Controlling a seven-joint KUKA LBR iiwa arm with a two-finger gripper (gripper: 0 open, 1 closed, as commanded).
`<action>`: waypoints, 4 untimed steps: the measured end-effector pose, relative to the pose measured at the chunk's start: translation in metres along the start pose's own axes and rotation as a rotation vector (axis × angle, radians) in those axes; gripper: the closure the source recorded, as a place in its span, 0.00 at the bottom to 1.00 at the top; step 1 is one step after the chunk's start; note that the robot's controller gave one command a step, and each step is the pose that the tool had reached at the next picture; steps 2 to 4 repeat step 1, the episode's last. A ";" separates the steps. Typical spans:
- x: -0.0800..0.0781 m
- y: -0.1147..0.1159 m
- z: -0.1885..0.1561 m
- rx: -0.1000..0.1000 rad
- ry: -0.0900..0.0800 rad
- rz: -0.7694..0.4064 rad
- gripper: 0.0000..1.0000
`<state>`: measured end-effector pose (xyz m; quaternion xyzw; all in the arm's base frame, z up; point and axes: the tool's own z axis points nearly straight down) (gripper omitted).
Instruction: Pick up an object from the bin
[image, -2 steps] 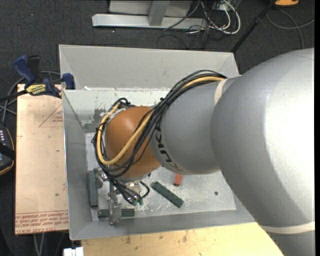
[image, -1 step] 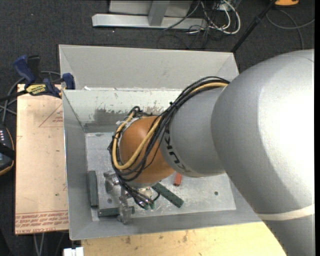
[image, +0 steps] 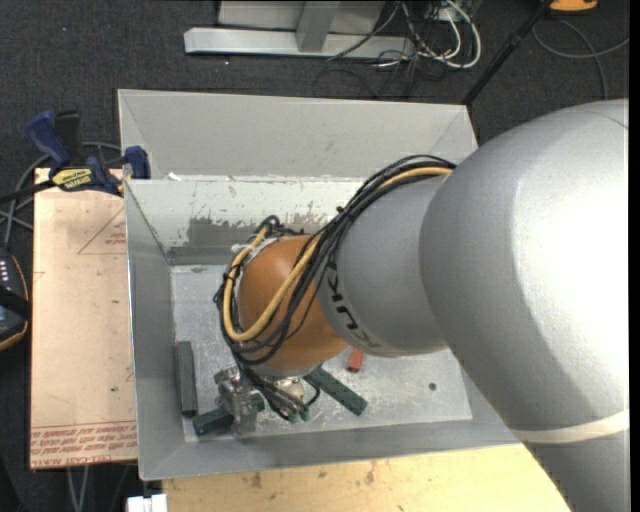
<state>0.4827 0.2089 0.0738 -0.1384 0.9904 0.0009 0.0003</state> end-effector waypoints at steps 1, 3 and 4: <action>-0.019 0.027 -0.153 -0.001 -0.011 -0.072 1.00; -0.019 0.027 -0.153 -0.001 -0.011 -0.072 1.00; -0.019 0.027 -0.153 -0.001 -0.011 -0.072 1.00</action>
Offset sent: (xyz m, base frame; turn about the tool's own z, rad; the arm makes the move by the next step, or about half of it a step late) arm 0.0091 0.0292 0.1483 -0.0721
